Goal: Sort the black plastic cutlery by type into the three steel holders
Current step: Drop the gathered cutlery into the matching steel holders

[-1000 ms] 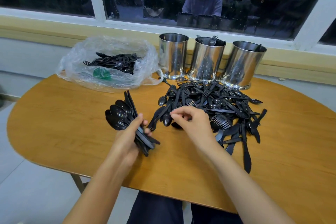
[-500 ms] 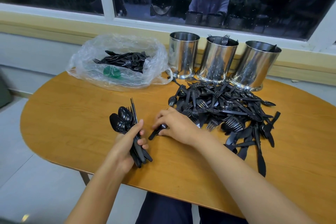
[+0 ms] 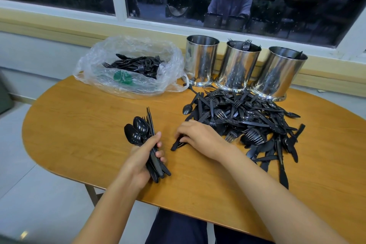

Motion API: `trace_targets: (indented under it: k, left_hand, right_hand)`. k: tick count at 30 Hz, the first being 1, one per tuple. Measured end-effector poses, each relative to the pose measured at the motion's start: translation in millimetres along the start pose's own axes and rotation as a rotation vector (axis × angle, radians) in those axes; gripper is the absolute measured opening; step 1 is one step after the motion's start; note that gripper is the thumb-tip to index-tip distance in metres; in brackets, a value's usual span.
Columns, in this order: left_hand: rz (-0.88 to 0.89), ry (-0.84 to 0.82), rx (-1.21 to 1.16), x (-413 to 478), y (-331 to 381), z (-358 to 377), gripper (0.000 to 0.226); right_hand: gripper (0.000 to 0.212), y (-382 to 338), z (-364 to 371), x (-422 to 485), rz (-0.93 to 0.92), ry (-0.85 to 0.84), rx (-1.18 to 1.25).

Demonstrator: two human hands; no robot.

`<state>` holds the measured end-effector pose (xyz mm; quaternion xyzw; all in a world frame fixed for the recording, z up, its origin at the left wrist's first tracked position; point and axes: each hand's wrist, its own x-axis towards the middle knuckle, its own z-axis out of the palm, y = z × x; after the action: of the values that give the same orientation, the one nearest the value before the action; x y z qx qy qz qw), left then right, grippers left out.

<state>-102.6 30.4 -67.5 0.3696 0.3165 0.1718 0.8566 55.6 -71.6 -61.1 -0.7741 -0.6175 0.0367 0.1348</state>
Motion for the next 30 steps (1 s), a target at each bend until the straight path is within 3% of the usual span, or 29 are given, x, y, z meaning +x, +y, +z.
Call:
trace_targets:
  k: [5, 9, 13, 15, 18, 20, 26, 30]
  left_hand:
    - [-0.011, 0.000, 0.008, -3.1, -0.8, 2.9, 0.018]
    - [-0.003, 0.010, 0.024, -8.1, 1.2, 8.7, 0.020]
    - [-0.013, 0.010, 0.020, -11.6, 2.3, 17.7, 0.015]
    - [-0.017, 0.000, -0.027, -11.0, 0.5, 23.7, 0.013]
    - [0.002, -0.031, -0.089, -7.8, -3.7, 33.3, 0.020]
    - [0.016, -0.046, -0.092, -6.4, -5.9, 38.8, 0.027]
    - [0.042, 0.028, -0.081, -6.2, -5.8, 45.3, 0.013]
    - [0.029, 0.087, -0.012, -6.1, -1.6, 39.2, 0.016]
  right_hand:
    - [0.018, 5.7, 7.1, -8.8, -0.108, 0.113, -0.036]
    - [0.017, 6.4, 1.9, -14.4, -0.111, 0.413, 0.018]
    - [0.007, -4.0, -19.8, -19.8, 0.050, 0.837, 0.352]
    - [0.005, -15.5, -27.8, -24.9, 0.237, 0.909, 0.677]
    - [0.003, -32.2, -25.8, -35.0, 0.446, 0.868, 1.076]
    - [0.004, -41.1, -17.0, -42.6, 0.513, 0.799, 1.196]
    - [0.010, -50.4, 7.5, -59.5, 0.499, 0.588, 1.007]
    - [0.005, -45.5, 1.6, -61.3, 0.433, 0.473, 0.959]
